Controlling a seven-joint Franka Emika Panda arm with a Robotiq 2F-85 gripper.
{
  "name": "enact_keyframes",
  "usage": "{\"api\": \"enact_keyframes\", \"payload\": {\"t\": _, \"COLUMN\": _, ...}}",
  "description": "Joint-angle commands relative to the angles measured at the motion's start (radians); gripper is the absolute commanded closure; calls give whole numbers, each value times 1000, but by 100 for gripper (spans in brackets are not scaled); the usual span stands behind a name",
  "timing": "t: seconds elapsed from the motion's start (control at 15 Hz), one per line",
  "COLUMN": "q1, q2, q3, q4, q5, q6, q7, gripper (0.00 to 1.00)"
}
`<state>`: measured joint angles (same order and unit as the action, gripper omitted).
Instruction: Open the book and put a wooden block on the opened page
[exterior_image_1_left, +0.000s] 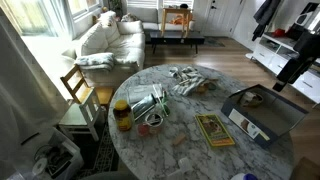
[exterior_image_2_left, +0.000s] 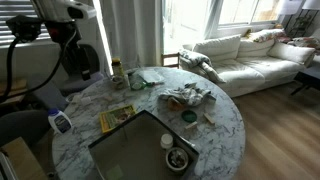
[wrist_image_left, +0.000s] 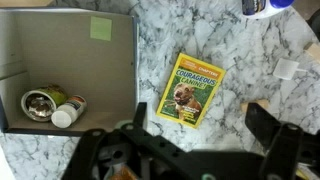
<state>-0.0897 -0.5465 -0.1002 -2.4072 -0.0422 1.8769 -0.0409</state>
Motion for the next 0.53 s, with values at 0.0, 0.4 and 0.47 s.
{"api": "enact_keyframes", "payload": {"t": 0.0, "q1": -2, "q2": 1, "q3": 1, "q4": 2, "q5": 1, "q6": -3, "q7": -1, "gripper": 0}}
{"api": "enact_keyframes", "payload": {"t": 0.4, "q1": 29, "q2": 27, "q3": 9, "q4": 1, "q5": 26, "q6": 11, "q7": -27, "gripper": 0}}
{"api": "enact_keyframes", "payload": {"t": 0.47, "q1": 59, "q2": 55, "q3": 19, "q4": -1, "q5": 54, "q6": 17, "q7": -52, "gripper": 0}}
